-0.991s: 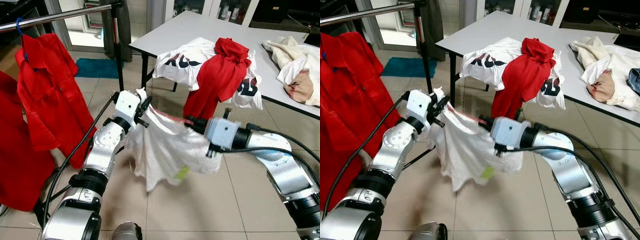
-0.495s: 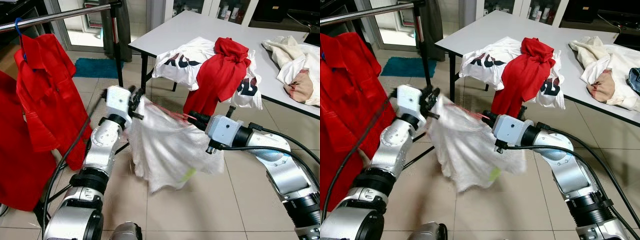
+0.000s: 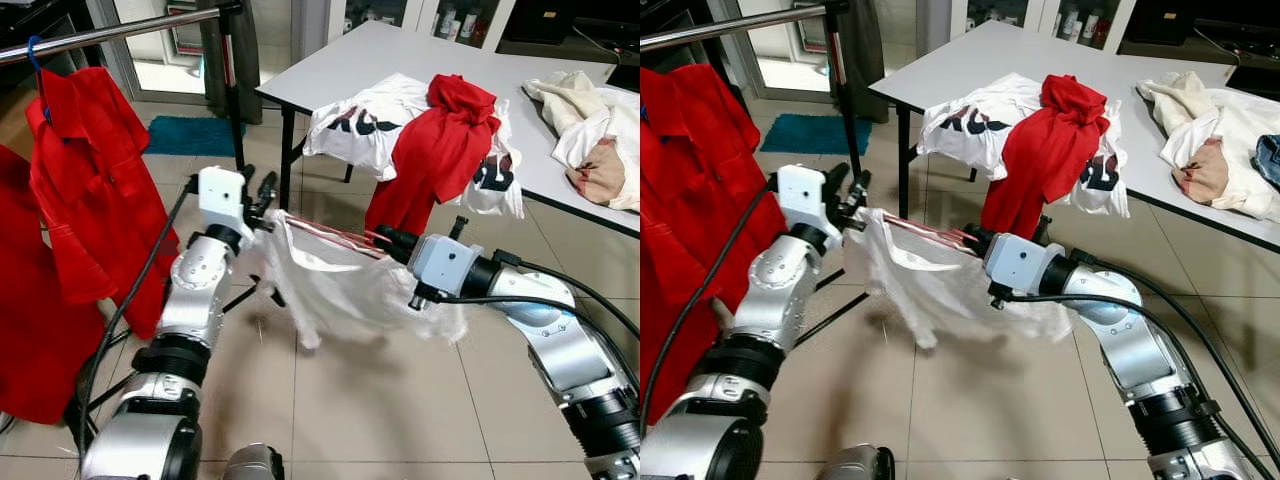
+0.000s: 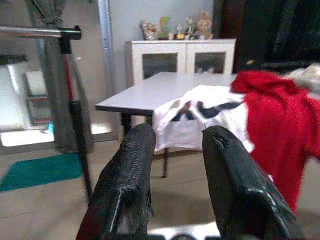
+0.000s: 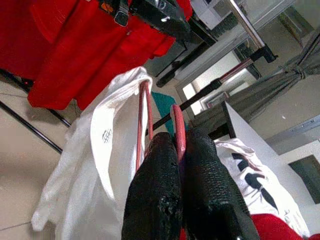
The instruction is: Hang hanger
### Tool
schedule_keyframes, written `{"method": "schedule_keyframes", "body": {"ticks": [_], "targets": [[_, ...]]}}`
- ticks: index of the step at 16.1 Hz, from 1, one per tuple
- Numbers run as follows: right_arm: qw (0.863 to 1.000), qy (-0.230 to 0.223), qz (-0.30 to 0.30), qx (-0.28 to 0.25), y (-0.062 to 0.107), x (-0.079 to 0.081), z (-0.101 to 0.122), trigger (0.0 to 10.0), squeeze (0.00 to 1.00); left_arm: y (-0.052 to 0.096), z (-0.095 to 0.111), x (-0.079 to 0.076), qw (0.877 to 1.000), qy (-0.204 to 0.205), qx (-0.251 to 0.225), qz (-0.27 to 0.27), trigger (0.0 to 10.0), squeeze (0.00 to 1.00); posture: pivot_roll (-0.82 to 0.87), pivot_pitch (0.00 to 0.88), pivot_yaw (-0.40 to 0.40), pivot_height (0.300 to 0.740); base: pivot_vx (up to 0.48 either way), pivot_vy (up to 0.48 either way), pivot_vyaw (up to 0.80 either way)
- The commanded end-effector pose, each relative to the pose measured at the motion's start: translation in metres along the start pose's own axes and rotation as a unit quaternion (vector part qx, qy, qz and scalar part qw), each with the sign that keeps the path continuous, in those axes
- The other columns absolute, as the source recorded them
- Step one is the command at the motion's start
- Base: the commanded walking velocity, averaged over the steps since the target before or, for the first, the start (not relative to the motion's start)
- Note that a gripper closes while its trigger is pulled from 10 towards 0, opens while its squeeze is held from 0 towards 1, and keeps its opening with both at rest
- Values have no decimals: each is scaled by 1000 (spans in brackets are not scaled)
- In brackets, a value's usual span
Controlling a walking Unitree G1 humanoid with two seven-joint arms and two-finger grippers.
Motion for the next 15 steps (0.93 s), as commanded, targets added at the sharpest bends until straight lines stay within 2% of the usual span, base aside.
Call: {"method": "schedule_keyframes", "body": {"ticks": [1, 2, 3, 4, 5, 6, 8, 9, 10, 12, 14, 15], "targets": [[1000, 4, -17, 1, 7, -8, -3, 0, 0, 9, -14, -2, 999, -40, 20, -18, 10000, 0, 103, 13, -5, 740, 0, 0, 0], [1000, 1, -24, 3, 10, -11, -5, 0, 0, 17, -23, -5, 994, -86, 29, -53, 10000, 0, 100, 14, -8, 740, 0, 0, 0], [1000, -2, -27, 2, 11, -13, -6, 0, 0, 23, -30, -7, 990, -111, 36, -74, 10000, 0, 100, 15, -10, 740, 0, 0, 0], [1000, -10, -28, -7, 14, -15, -4, 0, 0, 34, -41, -5, 986, -134, 50, -91, 10000, 224, 102, 15, -11, 740, 0, 0, 0], [1000, -10, -28, -9, 15, -16, -4, 0, 0, 35, -43, -2, 987, -124, 53, -84, 10000, 1000, 105, 16, -13, 740, 0, 0, 0], [1000, -10, -27, -10, 15, -16, -3, 0, 0, 37, -44, 0, 988, -118, 55, -79, 10000, 1000, 107, 16, -14, 740, 0, 0, 0], [998, -34, -9, -43, 17, -15, 6, 0, 0, 40, -52, 4, 994, -67, 67, -44, 10000, 1000, 110, 16, -14, 740, 0, 0, 0], [997, -48, -1, -57, 18, -14, 10, 0, 0, 41, -54, 6, 996, -53, 70, -34, 10000, 0, 110, 16, -14, 740, 0, 0, 0], [995, -66, 15, -69, 20, -12, 15, 0, 0, 42, -57, 8, 996, -43, 75, -23, 10000, 0, 109, 13, -14, 740, 0, 0, 0], [993, -81, 56, -61, 27, -5, 15, 0, 0, 49, -70, 13, 993, -59, 101, -16, 10000, 0, 103, 11, -11, 740, 0, 0, 0], [993, -81, 60, -60, 30, -6, 14, 0, 0, 53, -77, 14, 991, -67, 117, -24, 10000, 0, 100, 10, -8, 740, 0, 0, 0], [991, -95, 67, -66, 35, -9, 17, 0, 0, 59, -85, 16, 987, -83, 136, -31, 10000, 0, 97, 10, -7, 740, 0, 0, 0]]}}
Point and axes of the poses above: a point about 5 cm out from each wrist's last joint towards the gripper, its own y axis pointing back from the gripper into the wrist, its own z axis along the axis of the wrist's last joint, x = y × z, the point moved 3 cm from there along -y, pointing out of the wrist towards the gripper, and after that the axes turned 14 degrees about -y, right-handed, at the moved point
